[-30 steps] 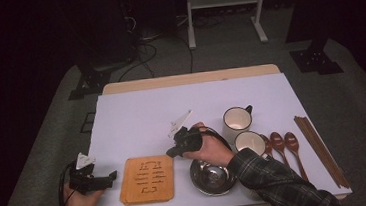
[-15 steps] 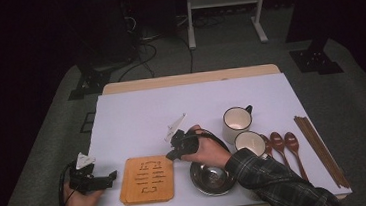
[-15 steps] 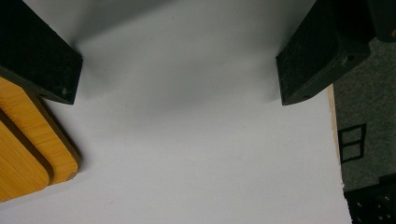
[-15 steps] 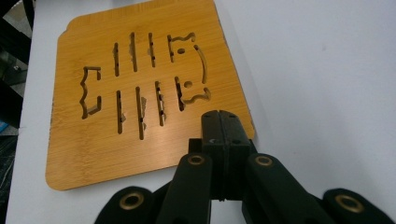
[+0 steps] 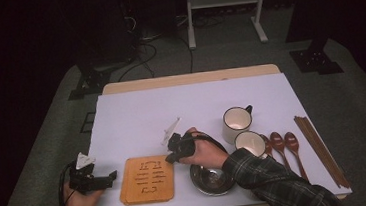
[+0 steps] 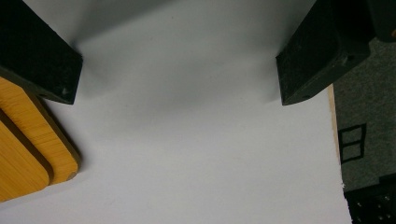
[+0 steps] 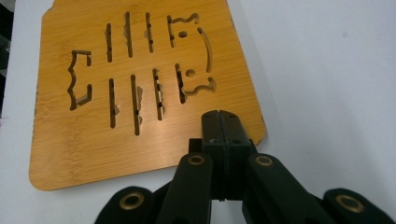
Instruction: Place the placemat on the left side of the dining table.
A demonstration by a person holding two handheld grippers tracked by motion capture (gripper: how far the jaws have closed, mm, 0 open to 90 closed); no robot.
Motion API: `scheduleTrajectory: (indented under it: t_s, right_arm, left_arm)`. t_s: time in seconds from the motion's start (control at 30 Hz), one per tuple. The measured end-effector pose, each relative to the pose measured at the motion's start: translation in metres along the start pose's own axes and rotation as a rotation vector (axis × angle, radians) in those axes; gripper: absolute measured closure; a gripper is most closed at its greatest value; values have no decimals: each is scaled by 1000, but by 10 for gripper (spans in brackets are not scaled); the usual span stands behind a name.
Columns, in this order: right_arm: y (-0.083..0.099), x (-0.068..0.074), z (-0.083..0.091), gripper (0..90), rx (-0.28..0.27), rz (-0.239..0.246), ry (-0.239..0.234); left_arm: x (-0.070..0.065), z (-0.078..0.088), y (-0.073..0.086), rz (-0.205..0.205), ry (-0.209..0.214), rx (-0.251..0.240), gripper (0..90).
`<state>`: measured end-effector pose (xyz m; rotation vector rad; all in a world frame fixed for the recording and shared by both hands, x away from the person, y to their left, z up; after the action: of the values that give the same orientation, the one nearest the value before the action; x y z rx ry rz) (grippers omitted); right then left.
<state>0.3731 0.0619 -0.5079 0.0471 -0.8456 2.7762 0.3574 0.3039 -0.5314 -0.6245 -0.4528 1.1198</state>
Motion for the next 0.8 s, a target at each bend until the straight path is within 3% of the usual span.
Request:
scheduleTrajectory:
  t_s: [0.57, 0.8]
  right_arm:
    - [5, -1, -1, 897, 12, 5, 7]
    - [9, -1, -4, 896, 42, 18, 21]
  left_arm:
    - [0, 0, 0, -2, 0, 2, 0]
    - [0, 0, 0, -2, -1, 0, 0]
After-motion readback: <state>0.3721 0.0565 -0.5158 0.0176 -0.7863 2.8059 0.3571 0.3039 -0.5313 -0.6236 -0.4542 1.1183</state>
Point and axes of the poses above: each handheld gripper's, and its own axes: z roughly backward along the jaws, y roughly out of its underside, x roughly to its left, the point moved 10 cm from there along -z, roughly forward along the jaws, and after that the axes turned 3 degrees about x, right-handed, at the moved point
